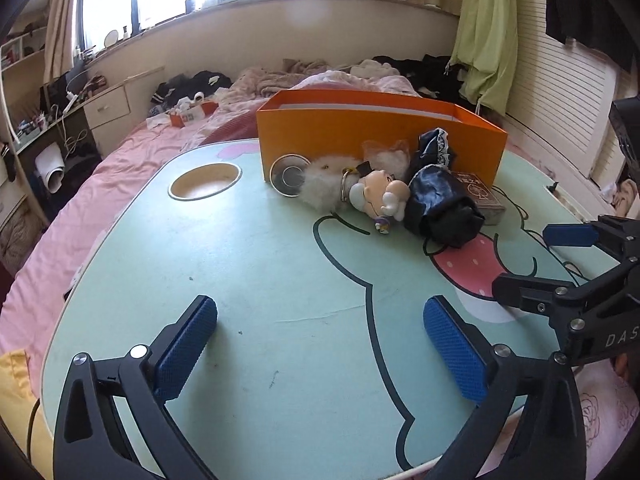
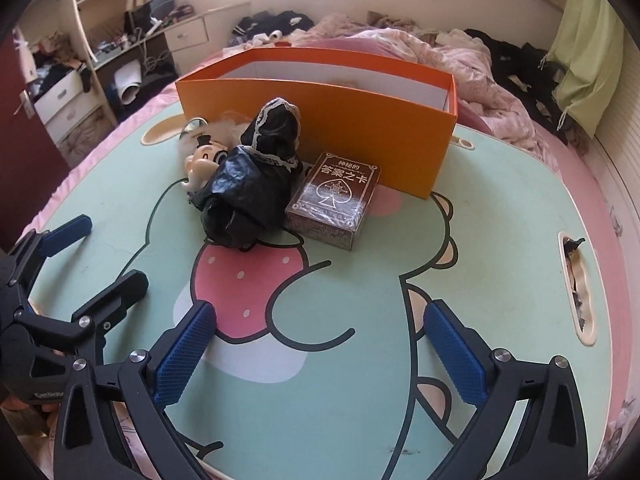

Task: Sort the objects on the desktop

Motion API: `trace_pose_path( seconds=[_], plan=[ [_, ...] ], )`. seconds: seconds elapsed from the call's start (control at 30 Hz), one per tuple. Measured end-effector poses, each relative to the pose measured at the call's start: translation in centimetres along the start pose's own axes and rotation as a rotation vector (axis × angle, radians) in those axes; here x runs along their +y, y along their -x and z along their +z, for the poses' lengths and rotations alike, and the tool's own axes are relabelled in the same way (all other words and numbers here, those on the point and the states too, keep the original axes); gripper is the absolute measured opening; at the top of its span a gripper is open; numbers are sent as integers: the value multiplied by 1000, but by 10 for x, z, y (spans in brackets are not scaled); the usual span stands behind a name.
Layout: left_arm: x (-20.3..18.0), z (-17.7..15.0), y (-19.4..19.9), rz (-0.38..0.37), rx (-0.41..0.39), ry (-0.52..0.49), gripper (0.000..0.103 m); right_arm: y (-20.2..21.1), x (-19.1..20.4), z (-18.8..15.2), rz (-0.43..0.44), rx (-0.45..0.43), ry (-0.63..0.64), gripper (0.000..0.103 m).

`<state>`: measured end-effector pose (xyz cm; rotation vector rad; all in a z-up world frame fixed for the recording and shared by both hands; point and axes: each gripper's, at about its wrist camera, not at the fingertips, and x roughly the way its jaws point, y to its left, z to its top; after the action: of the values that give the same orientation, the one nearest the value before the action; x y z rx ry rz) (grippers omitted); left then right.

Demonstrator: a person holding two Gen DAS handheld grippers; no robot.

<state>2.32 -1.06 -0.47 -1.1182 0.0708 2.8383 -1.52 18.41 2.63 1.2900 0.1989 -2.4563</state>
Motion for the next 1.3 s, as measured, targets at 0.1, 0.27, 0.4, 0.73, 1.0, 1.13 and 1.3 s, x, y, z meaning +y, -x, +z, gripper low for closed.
trace_pose_path(
  seconds=[0.1, 0.27, 0.4, 0.73, 1.0, 1.13, 1.3],
  plan=[
    [0, 4, -1, 0, -3, -1, 103, 3, 0, 0, 1, -2, 1, 103],
    [-1, 6, -2, -3, -15, -2, 103, 3, -1, 1, 8, -9, 9, 103],
    [-2, 5, -1, -6, -24, -4, 103, 4, 0, 2, 7, -8, 9, 103],
    [-3, 4, -1, -6, -25, -5, 103, 4, 0, 2, 6, -9, 8, 103],
    [-3, 5, 0, -7, -30, -2, 103, 9, -1, 9, 28, -31, 0, 93],
    [-3, 5, 0, -7, -32, -3, 103, 11, -7, 28, 36, -64, -37, 93],
    [-4, 5, 0, -7, -32, -3, 103, 3, -25, 52, 100, -82, -184, 77]
  ],
)
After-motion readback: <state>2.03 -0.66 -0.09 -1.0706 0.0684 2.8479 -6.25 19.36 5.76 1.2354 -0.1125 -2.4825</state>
